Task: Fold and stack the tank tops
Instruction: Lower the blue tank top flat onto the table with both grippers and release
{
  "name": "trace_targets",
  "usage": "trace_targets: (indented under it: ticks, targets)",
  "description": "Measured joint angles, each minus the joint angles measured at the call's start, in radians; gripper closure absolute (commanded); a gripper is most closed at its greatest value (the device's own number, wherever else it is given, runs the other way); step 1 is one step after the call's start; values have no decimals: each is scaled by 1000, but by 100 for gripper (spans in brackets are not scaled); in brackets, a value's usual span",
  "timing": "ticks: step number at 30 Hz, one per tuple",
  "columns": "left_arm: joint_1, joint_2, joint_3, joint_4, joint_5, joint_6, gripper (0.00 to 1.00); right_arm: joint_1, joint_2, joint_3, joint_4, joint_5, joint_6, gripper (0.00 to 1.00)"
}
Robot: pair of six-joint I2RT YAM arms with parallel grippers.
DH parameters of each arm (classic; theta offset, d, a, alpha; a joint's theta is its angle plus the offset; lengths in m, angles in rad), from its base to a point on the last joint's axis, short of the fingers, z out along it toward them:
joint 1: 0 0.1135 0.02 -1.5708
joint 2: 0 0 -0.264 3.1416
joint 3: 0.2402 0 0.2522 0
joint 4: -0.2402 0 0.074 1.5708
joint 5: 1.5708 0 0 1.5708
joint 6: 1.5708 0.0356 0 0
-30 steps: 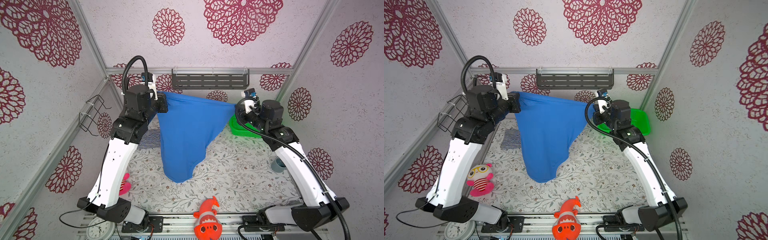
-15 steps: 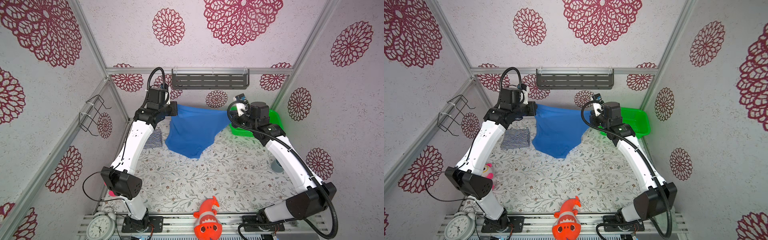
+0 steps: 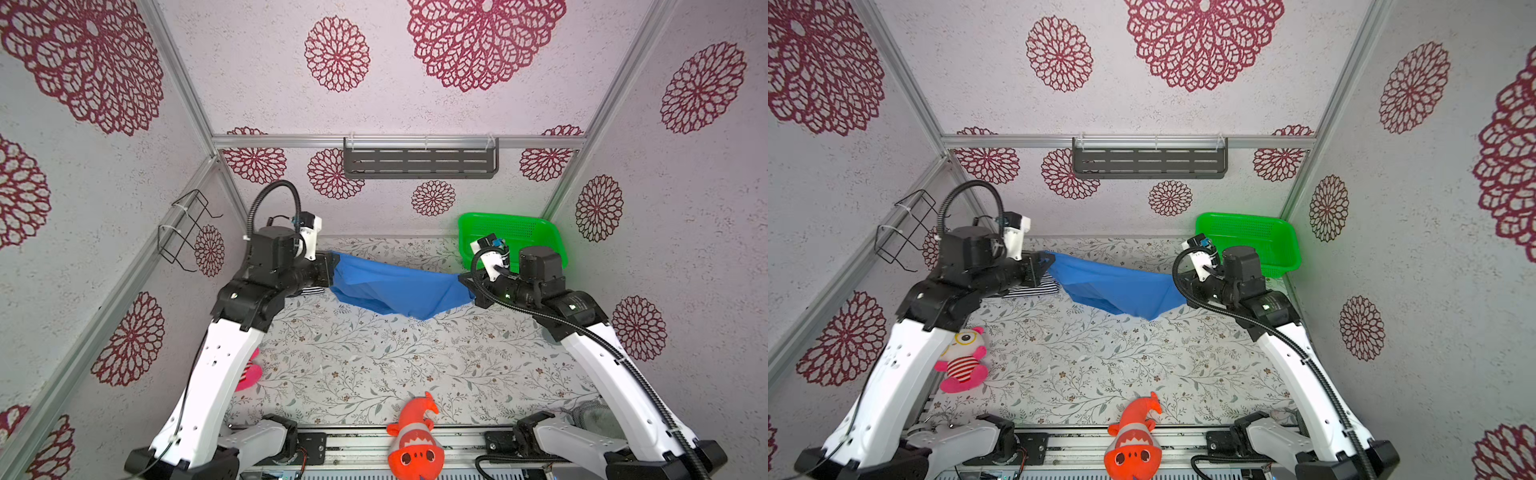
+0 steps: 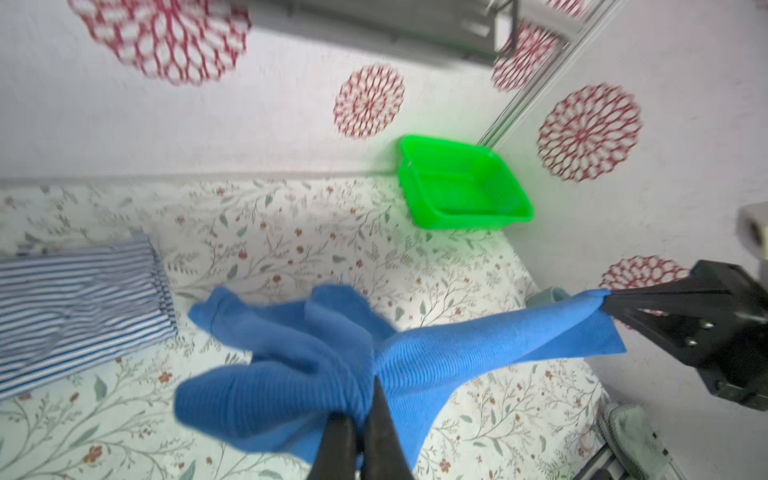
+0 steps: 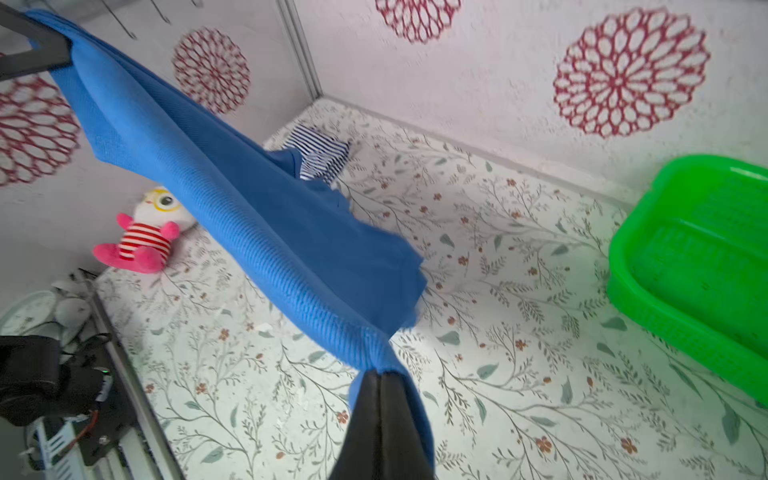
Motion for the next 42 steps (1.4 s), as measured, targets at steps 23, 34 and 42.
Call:
trace_targets:
  ticks: [23,34,42]
  targets:
    - [81,717,442,-65,-56,76,87,-23,410,139,139,242,50,100]
    - [93,1277,883,-116,-227,111,22,-53,835,330,188,431,122,65]
    - [97,631,98,66,-241,-9,50,2,689,141,224,421,134,66]
